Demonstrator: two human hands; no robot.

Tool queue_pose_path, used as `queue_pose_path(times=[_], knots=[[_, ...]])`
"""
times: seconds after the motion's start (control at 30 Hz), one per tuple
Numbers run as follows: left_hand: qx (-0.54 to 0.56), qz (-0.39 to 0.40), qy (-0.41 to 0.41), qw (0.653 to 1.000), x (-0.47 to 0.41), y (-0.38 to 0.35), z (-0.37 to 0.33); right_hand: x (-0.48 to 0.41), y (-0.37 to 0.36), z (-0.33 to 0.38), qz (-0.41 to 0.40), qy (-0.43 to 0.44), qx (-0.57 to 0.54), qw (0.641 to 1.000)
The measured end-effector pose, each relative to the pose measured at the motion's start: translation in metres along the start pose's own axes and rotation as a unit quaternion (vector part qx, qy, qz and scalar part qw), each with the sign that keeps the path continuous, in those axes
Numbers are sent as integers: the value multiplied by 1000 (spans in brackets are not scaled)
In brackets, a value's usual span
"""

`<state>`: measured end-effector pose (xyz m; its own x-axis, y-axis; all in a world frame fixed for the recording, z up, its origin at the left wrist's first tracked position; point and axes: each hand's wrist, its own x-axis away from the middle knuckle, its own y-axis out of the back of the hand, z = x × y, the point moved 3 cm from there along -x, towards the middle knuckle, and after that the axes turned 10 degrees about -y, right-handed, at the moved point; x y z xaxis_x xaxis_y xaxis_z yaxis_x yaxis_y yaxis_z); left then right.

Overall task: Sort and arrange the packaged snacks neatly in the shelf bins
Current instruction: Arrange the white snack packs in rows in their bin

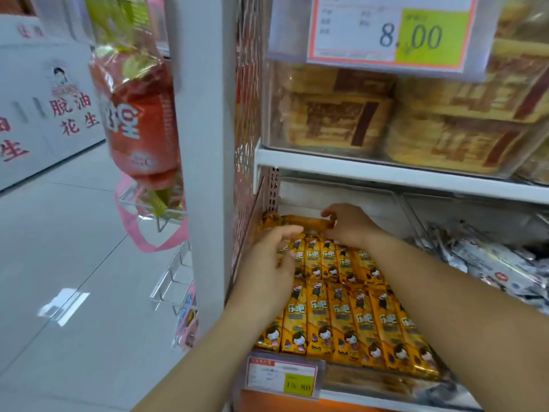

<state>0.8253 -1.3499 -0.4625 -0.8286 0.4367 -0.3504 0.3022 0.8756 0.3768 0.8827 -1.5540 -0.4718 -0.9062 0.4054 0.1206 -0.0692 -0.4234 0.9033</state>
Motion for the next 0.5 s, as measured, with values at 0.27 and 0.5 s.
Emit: queue_pose_path(times=[0.27,0.5], knots=[[-20,0,-10,1000,-1,-2,3,50,33,18,-118,60,70,989],[-90,39,-4,995,-12,-9,3,110,24,-6,14,141,182,973]])
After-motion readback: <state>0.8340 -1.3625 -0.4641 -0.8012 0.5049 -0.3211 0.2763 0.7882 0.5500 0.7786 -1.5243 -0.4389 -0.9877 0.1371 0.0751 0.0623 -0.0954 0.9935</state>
